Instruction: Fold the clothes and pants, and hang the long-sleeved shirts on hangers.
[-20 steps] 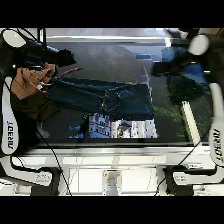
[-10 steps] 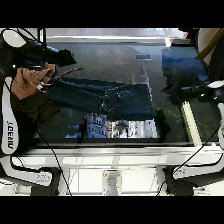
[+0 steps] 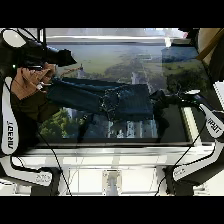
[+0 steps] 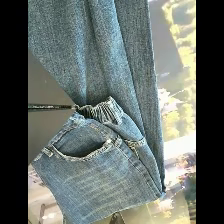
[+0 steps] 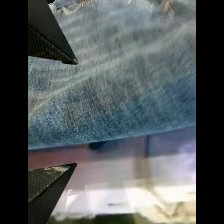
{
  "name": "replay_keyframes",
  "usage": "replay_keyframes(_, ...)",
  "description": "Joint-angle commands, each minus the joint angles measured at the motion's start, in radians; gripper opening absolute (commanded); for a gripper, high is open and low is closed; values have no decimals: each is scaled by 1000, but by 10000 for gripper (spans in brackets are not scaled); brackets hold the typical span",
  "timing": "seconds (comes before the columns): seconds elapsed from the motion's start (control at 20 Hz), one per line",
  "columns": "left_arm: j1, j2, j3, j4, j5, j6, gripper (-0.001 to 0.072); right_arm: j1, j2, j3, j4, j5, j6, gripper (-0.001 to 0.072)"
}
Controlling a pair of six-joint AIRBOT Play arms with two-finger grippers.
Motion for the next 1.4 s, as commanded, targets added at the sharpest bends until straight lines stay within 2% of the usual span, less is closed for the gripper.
replay_keyframes(0.0, 0, 1, 0, 0, 0, 0, 12, 64, -10, -3, -43, -9, 35, 676)
replay_keyframes(0.1, 0, 1, 0, 0, 0, 0, 12, 102, -10, -3, -46, -6, 46, 673)
replay_keyframes(0.25, 0, 1, 0, 0, 0, 0, 12, 162, -11, -3, -42, 8, 49, 629)
replay_keyframes(0.35, 0, 1, 0, 1, 0, 1, 12, 186, -11, 5, 4, 39, 49, 474)
replay_keyframes(0.4, 0, 1, 0, 0, 0, 1, 12, 186, -11, 15, 30, 60, 51, 300)
replay_keyframes(0.45, 0, 1, 0, 0, -2, 1, 12, 182, -9, 30, 50, 93, 53, 50)
replay_keyframes(0.6, 0, 2, 0, 1, -64, 27, 12, 133, 53, 47, 2, 193, 91, 57)
replay_keyframes(0.7, 0, 2, 0, 1, -121, 31, 12, 72, 146, 47, -123, 259, 156, 57)
replay_keyframes(0.8, -11, 3, 0, 1, -176, 32, 11, -11, 257, 47, -187, 369, 167, 56)
replay_keyframes(0.95, -58, 19, -1, 1, -200, 35, 11, -154, 445, 47, -166, 489, 194, 56)
replay_keyframes(1.05, -126, 19, -1, 1, -186, 40, 11, -216, 563, 47, -80, 447, 273, 57)
replay_keyframes(1.15, -229, -10, -2, 13, -111, 63, 11, -218, 635, 57, 5, 316, 328, 56)
replay_keyframes(1.25, -340, -69, -2, 31, -17, 64, 11, -186, 653, 82, 94, 180, 366, 56)
replay_keyframes(1.35, -433, -143, -2, 35, 53, 64, 11, -131, 647, 102, 110, 97, 408, 55)
